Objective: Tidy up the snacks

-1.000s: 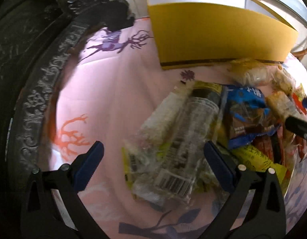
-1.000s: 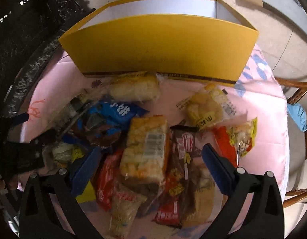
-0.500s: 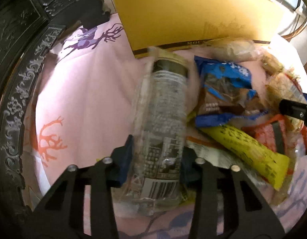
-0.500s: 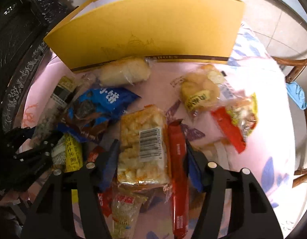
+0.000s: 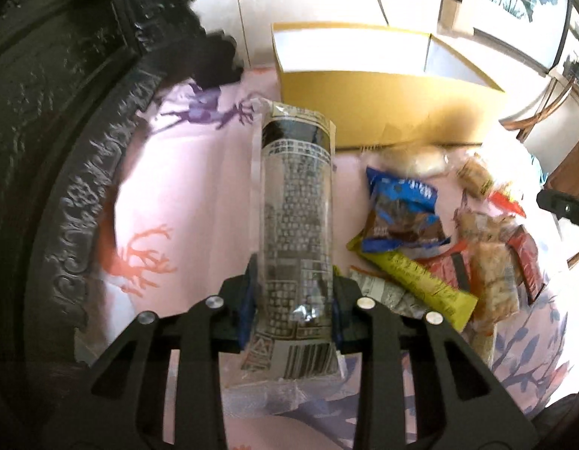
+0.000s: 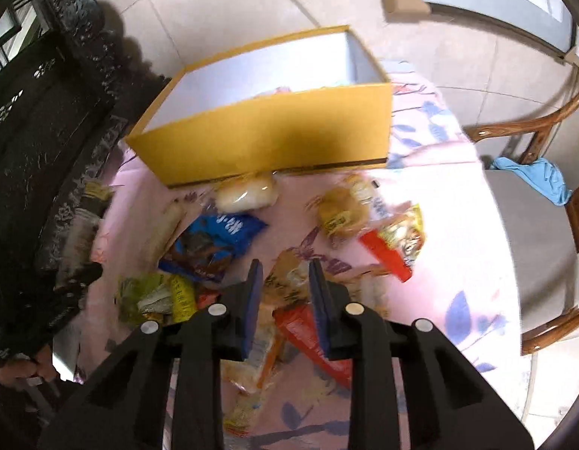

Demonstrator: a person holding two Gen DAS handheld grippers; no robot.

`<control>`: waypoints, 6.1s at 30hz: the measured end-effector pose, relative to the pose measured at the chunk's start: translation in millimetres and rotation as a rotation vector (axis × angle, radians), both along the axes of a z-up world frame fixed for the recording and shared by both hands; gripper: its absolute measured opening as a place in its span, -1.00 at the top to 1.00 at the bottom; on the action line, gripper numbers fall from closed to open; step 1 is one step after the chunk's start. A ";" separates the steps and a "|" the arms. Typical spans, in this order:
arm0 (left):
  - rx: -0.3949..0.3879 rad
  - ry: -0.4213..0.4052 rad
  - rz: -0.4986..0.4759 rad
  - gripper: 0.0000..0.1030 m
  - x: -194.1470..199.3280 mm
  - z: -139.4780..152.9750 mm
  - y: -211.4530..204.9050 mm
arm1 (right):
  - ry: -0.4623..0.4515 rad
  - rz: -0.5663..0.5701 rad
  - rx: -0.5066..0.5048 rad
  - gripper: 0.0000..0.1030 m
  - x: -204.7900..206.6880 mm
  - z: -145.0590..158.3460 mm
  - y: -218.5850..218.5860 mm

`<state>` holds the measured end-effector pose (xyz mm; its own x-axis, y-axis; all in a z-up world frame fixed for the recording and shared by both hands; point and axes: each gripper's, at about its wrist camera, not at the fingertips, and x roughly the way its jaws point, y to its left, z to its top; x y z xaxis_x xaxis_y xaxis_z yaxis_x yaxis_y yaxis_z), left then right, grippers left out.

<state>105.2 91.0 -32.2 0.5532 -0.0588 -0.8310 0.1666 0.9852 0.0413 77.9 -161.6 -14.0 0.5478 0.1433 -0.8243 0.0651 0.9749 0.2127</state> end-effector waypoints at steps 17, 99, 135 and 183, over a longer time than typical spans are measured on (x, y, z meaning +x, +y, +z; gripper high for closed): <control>-0.014 0.028 -0.034 0.39 -19.0 -1.3 0.0 | 0.160 0.016 -0.181 0.11 -18.1 -80.6 57.5; 0.116 0.131 -0.133 0.46 96.0 -94.8 -55.4 | 0.148 0.011 -0.256 0.14 13.7 -103.1 -28.8; -0.011 -0.178 -0.051 0.46 13.6 113.8 -56.4 | -0.341 0.038 -0.066 0.21 -26.6 106.8 -17.7; 0.140 0.226 0.175 -0.96 -55.2 -61.7 -7.4 | 0.120 -0.140 -0.052 0.53 39.8 -91.8 25.7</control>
<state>50.0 83.6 -93.9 0.3454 0.1446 -0.9273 0.0159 0.9870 0.1598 117.7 -135.9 -105.8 0.4569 0.0283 -0.8890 0.2226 0.9641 0.1451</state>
